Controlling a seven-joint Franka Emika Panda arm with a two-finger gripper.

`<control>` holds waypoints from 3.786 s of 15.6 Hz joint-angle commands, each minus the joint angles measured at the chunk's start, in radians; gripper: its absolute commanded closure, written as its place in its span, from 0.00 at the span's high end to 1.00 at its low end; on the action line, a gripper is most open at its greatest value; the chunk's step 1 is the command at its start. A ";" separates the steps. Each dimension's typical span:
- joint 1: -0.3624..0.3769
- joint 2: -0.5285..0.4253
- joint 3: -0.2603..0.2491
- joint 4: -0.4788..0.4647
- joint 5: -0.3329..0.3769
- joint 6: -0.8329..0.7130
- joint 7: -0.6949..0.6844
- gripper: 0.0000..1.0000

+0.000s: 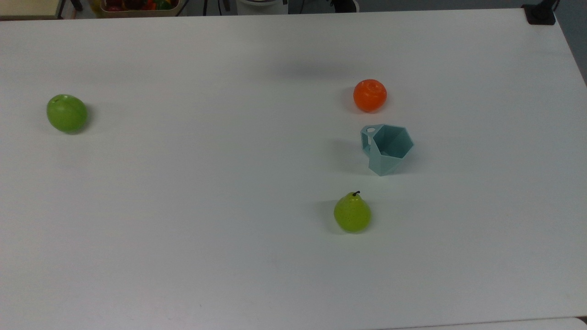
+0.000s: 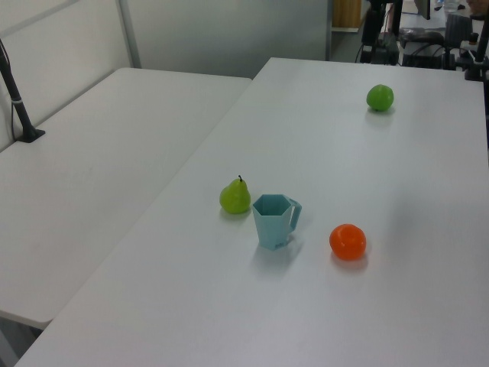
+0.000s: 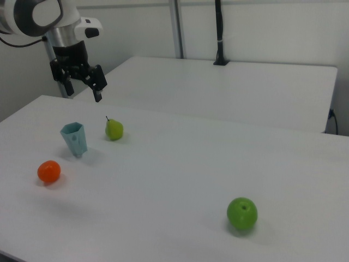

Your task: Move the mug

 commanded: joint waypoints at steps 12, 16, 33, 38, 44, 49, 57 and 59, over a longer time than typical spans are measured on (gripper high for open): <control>0.010 -0.018 -0.007 -0.015 0.020 0.016 -0.028 1.00; 0.011 -0.016 -0.004 -0.017 0.020 0.015 -0.036 1.00; 0.022 0.036 0.083 -0.050 0.012 -0.034 -0.358 0.73; 0.075 0.080 0.093 -0.053 0.013 0.036 -0.358 0.68; 0.128 0.161 0.093 -0.069 0.015 0.188 -0.375 0.65; 0.178 0.237 0.094 -0.110 0.004 0.361 -0.376 0.68; 0.229 0.339 0.097 -0.152 -0.023 0.601 -0.373 0.68; 0.243 0.367 0.099 -0.152 -0.025 0.636 -0.372 0.68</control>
